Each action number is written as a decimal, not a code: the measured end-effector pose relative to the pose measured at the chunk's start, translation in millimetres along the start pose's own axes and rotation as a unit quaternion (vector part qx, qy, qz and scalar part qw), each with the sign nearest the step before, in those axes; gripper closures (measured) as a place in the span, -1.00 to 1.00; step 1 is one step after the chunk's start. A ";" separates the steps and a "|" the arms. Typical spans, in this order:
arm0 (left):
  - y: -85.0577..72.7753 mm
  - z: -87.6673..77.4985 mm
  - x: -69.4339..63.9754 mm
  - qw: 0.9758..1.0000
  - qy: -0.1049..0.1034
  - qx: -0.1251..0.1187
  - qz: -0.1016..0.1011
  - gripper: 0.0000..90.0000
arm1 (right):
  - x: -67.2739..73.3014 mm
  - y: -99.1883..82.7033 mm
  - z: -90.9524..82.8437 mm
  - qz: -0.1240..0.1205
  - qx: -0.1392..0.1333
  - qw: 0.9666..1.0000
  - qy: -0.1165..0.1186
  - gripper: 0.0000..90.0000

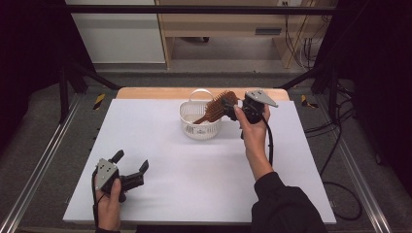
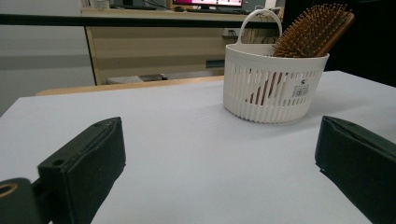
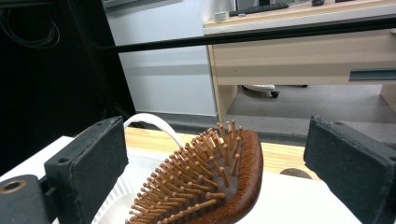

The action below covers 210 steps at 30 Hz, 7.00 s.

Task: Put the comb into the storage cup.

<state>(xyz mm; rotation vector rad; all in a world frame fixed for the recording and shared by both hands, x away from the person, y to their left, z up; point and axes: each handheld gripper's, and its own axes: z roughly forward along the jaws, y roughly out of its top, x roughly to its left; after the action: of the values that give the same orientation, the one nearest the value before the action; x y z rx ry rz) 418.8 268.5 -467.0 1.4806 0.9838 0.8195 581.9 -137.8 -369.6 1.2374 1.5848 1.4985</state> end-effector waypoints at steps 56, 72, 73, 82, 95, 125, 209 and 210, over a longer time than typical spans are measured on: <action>2.5 -4.8 3.5 1.000 0.009 0.000 0.007 -0.97 | -6.7 43.6 -54.0 -0.053 -0.029 0.996 0.061 -0.90; 4.1 -15.5 6.3 1.000 0.014 -0.008 0.005 -0.97 | -15.1 42.3 -74.9 -0.063 -0.052 0.994 0.071 -0.92; 3.8 -16.1 6.8 1.000 0.014 -0.007 0.004 -0.97 | -16.3 42.4 -78.3 -0.061 -0.057 0.994 0.068 -0.92; 1.9 -25.9 14.2 1.000 0.018 -0.012 -0.009 -0.97 | -26.3 39.7 -93.4 -0.062 -0.064 0.995 0.053 -0.91; 4.0 -24.9 13.4 1.000 0.013 -0.013 0.003 -0.97 | -38.4 33.3 -116.6 -0.084 -0.063 0.993 0.049 -0.94; 1.2 -38.7 24.5 1.000 0.008 -0.018 0.004 -0.98 | -90.0 -23.4 -176.1 -0.052 -0.049 0.997 0.029 -0.96; 2.9 -49.5 20.7 0.999 -0.024 -0.031 0.013 -0.97 | -72.8 -129.4 -194.2 -0.086 0.011 0.993 0.073 -0.94; 2.9 -49.4 20.7 0.999 -0.024 -0.031 0.012 -0.97 | -72.2 -129.3 -193.4 -0.085 0.010 0.994 0.074 -0.94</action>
<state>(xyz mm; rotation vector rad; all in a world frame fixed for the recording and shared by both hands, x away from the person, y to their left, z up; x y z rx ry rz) 383.1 307.6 -458.1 1.4545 0.8998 0.8205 405.9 -268.4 -476.0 0.9939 1.7576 1.4973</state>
